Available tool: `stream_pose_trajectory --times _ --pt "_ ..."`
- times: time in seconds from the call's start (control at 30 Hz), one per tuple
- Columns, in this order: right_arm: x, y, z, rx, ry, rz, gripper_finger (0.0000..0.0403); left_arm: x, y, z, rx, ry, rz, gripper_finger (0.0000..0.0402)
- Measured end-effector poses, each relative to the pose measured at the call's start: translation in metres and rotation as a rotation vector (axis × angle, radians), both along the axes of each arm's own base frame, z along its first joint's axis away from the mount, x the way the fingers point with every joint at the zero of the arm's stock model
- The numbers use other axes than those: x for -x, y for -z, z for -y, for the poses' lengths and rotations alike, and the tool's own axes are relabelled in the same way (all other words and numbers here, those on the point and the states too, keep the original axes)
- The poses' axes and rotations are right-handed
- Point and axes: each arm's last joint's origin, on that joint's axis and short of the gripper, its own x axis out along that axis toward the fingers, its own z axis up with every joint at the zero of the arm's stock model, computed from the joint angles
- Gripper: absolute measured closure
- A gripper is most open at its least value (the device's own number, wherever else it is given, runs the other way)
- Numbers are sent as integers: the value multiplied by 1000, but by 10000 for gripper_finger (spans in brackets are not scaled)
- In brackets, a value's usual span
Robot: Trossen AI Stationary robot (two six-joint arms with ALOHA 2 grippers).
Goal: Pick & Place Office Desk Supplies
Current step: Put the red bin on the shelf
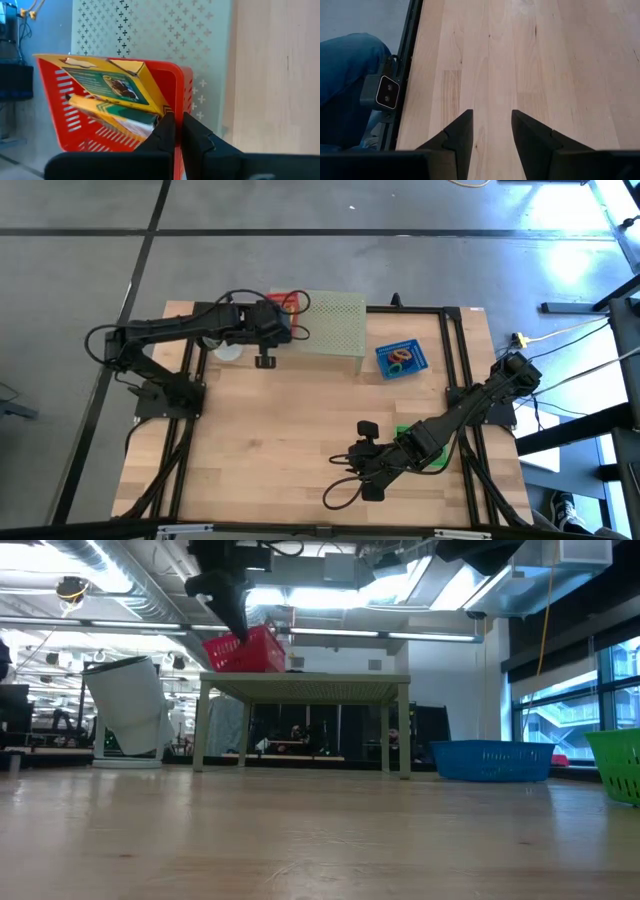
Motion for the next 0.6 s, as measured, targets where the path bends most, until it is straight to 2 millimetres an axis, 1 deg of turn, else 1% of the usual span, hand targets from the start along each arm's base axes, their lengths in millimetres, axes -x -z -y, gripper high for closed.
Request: stream_pose_trajectory --times 0.17,0.33,0.6 --pt "0 0 0 0 0 0 268 -5 5 -2 -19 -12 -23 390" --pt "0 0 0 0 0 0 268 -9 11 -5 -77 -68 -57 367" --pt "0 0 0 0 0 0 268 -11 12 -5 -74 -65 -48 338"
